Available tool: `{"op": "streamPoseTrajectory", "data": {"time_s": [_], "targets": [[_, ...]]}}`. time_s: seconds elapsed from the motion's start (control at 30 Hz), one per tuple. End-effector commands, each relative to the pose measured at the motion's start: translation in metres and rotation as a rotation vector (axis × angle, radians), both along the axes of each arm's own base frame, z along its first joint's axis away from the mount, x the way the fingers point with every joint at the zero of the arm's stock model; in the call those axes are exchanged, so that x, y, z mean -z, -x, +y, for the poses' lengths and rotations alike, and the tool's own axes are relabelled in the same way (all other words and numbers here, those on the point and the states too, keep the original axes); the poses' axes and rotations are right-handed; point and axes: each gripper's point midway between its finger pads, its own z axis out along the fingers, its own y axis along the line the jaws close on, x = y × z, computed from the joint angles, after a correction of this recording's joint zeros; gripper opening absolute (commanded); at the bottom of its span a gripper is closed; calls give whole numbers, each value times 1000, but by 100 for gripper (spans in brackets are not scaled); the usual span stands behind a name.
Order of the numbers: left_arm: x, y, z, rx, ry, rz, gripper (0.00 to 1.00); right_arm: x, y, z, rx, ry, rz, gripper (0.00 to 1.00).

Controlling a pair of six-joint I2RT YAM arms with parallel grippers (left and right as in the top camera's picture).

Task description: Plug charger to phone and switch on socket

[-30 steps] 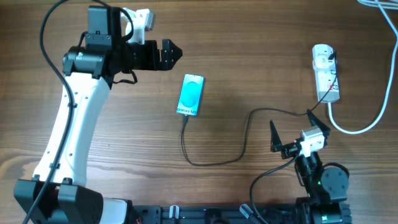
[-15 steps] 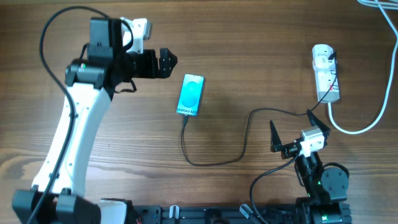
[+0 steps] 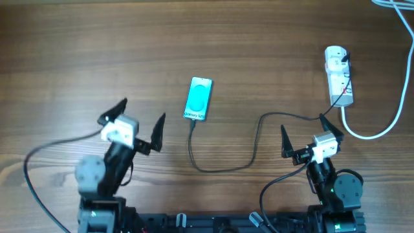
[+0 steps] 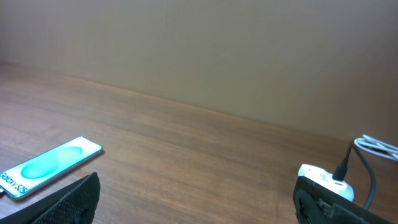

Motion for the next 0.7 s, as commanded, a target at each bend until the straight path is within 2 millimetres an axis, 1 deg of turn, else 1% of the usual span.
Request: {"op": "streamPoseTrajectory", "data": {"time_s": [0.0,0.13,0.2,0.27,0.33,0.47,0.67], "targets": [[28,12,4,-18,-35,-35,100,-3,1,1,-7,-6,-11,100],[47,18,4,-17,-74,-61,100,-3,1,1,-7,-6,-12,100],[57,21,4,-17,-82,-41,100,-3,1,1,-7,-6,-11,100],[61,26,5,-22,-107,-40,100,-3,1,1,-7,-6,-11,100],[66,26,8,-38,-107,-19,100,-3,1,1,-7,-6,-11,100],[67,23,16,-89,-109,-11,100,-3,1,1,-7,-5,-11,100],[67,23,16,-89,-110,-10,100,-3,1,1,-7,-5,-12,100]]}}
